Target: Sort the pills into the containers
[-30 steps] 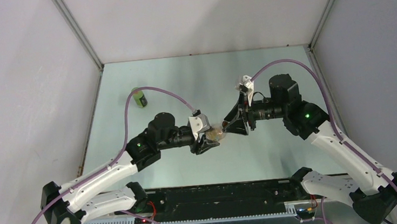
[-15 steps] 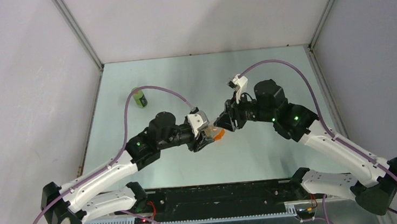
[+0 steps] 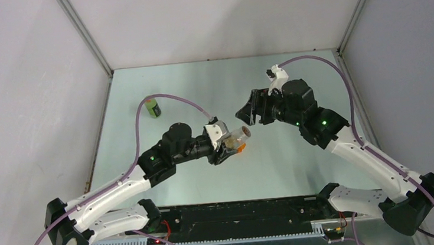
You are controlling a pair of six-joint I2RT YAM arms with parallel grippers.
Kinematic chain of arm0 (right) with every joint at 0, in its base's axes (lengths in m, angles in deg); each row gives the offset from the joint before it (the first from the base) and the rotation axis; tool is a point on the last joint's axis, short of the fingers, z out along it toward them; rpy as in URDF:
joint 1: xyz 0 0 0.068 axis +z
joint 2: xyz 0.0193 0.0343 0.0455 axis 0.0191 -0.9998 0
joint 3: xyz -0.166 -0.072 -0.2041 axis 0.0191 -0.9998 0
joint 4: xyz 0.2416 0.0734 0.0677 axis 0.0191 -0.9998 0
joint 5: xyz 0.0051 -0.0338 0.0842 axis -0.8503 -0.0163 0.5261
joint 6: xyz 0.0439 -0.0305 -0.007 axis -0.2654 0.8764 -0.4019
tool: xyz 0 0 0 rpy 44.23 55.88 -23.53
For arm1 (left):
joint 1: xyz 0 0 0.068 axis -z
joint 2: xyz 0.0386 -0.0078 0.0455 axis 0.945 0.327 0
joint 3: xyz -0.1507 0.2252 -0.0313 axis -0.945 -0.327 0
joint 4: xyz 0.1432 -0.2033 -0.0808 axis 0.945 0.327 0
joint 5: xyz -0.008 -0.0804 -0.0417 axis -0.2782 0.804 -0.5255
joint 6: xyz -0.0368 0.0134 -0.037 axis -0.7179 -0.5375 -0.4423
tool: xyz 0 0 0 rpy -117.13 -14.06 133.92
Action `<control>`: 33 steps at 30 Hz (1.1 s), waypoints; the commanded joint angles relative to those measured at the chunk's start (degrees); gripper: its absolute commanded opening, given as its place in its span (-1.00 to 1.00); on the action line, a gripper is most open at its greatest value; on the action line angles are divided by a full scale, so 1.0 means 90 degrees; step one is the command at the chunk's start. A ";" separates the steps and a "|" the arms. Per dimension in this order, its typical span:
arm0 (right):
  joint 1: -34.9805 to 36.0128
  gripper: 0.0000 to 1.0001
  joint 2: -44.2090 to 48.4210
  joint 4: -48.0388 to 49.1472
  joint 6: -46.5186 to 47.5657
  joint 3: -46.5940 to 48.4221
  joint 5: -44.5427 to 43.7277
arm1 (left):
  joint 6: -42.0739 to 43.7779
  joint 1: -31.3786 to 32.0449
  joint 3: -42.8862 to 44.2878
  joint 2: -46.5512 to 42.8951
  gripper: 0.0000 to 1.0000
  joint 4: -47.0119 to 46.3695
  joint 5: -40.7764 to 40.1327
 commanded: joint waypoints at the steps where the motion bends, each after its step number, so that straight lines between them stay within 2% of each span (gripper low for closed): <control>1: -0.0109 0.69 0.0488 0.0194 0.1025 0.0187 0.1458 | 0.0107 0.0010 0.0159 -0.0138 -1.00 -0.0405 0.0195; 6: -0.0217 0.77 0.0670 -0.0327 0.2477 0.0100 0.3491 | 0.0114 0.0011 0.0189 -0.0137 -1.00 -0.0395 0.0364; 8: -0.0219 0.78 0.0702 -0.0582 0.2822 0.0092 0.3727 | 0.0116 0.0002 0.0211 -0.0154 -1.00 -0.0364 0.0495; 15: -0.0225 0.70 0.0779 -0.1128 0.3548 0.0084 0.3664 | 0.0116 0.0006 0.0278 -0.0204 -1.00 -0.0235 0.1040; 21: -0.0253 0.08 0.0720 -0.1140 0.3532 0.0082 0.3864 | 0.0130 0.0005 0.0303 -0.0197 -1.00 -0.0213 0.1166; 24: -0.0265 -0.04 0.0705 -0.1101 0.3437 0.0085 0.3937 | 0.0122 0.0009 0.0308 -0.0188 -1.00 -0.0200 0.1190; 28: -0.0259 -0.31 0.0651 -0.0865 0.3086 0.0087 0.3825 | 0.0130 0.0006 0.0307 -0.0177 -1.00 -0.0207 0.1086; 31: -0.0256 -0.54 0.0504 -0.0526 0.2448 0.0073 0.3319 | 0.0135 0.0006 0.0347 -0.0101 -1.00 -0.0169 0.0570; 33: -0.0164 -0.60 0.0354 -0.0307 0.1927 0.0055 0.2672 | 0.0168 0.0006 0.0407 -0.0006 -1.00 -0.0077 0.0259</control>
